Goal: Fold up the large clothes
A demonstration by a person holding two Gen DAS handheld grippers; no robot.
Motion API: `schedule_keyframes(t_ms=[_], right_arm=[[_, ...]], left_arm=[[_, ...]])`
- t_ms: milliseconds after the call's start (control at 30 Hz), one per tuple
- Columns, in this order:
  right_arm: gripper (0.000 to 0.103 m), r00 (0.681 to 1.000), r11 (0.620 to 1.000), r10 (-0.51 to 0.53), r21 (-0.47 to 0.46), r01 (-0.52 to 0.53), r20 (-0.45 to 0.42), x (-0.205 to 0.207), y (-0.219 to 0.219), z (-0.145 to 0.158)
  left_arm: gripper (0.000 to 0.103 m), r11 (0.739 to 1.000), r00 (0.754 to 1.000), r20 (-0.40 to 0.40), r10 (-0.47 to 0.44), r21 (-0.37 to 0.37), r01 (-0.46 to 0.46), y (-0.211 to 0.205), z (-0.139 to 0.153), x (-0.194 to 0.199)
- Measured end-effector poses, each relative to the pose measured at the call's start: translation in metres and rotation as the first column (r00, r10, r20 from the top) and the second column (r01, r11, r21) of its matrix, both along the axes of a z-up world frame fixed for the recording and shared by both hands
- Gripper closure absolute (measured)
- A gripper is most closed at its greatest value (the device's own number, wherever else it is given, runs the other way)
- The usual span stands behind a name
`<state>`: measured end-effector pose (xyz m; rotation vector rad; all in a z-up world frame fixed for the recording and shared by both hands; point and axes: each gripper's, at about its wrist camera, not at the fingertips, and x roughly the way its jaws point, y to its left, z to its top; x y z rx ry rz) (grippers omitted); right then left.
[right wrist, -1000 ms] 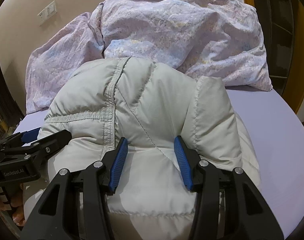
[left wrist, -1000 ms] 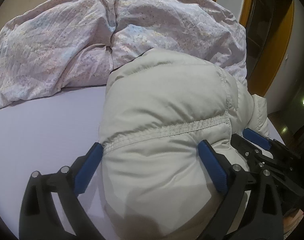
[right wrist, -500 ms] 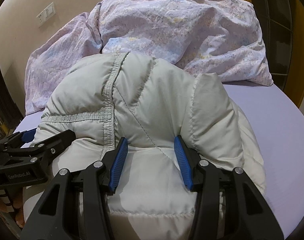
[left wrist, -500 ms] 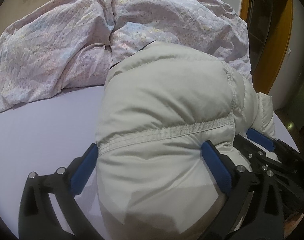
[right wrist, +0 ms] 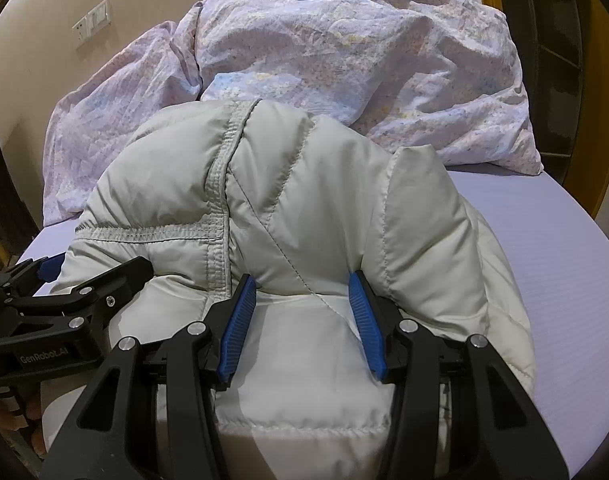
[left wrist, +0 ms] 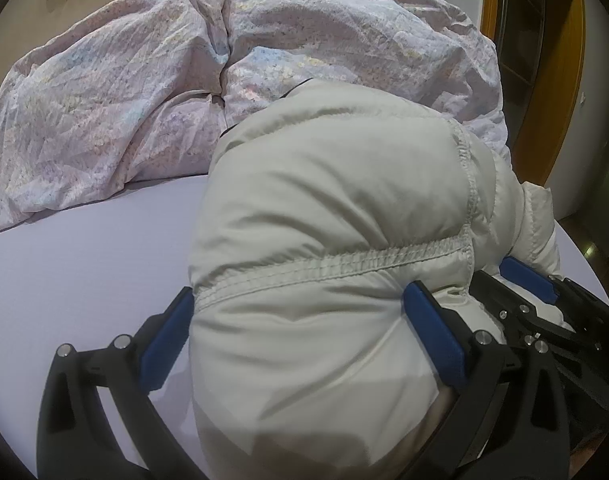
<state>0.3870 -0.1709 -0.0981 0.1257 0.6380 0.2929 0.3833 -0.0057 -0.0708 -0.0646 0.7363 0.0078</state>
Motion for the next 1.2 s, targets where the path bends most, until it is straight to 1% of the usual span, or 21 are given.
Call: schedule_keyframes(t_ms=[167,267,367,467,567,667,767,900,1067,1200], right_arm=[[0.053,1.000,1.000,0.001,-0.011,-0.001,-0.008,0.000,0.001,0.001],[0.052,0.999,1.000,0.005,-0.025,-0.006,-0.034,-0.002,0.001,0.011],[0.052,0.999,1.000,-0.003,-0.027,0.002,-0.034,-0.007,-0.005,0.027],[0.052,1.000,1.000,-0.025,0.000,0.025,-0.011,-0.008,-0.013,0.040],[0.051,0.998,0.999,-0.052,0.007,0.052,0.023,-0.005,-0.020,0.053],[0.051,0.994,0.996,-0.092,-0.005,0.092,0.051,0.003,-0.027,0.061],[0.050,0.993,0.993,-0.114,-0.015,0.114,0.042,0.013,-0.032,0.056],[0.050,0.992,0.991,-0.124,-0.044,0.124,0.004,0.023,-0.033,0.032],[0.049,0.992,0.991,-0.126,-0.043,0.126,0.007,0.028,-0.032,0.022],[0.048,0.993,0.992,-0.122,-0.036,0.122,0.006,0.032,-0.030,0.014]], left_arm=[[0.002,1.000,1.000,-0.005,0.002,0.002,-0.002,0.000,0.001,0.002],[0.002,1.000,1.000,-0.016,-0.004,-0.022,0.003,0.005,0.007,-0.004],[0.002,1.000,1.000,0.004,0.005,-0.005,-0.005,0.007,0.021,-0.011],[0.002,1.000,0.999,0.042,0.012,0.018,-0.013,0.011,0.038,-0.014],[0.002,0.998,0.997,0.077,0.030,0.048,-0.033,0.015,0.051,-0.012],[0.002,0.997,0.996,0.081,0.049,0.063,-0.055,0.018,0.055,-0.003],[0.002,0.995,0.996,0.060,0.062,0.078,-0.067,0.018,0.048,0.012],[0.002,0.996,0.997,0.060,0.049,0.067,-0.053,0.010,0.037,0.022],[0.002,0.993,0.997,0.063,0.035,0.110,-0.042,-0.003,0.030,0.028],[0.002,0.995,0.998,0.052,0.040,0.091,-0.045,-0.001,0.025,0.032]])
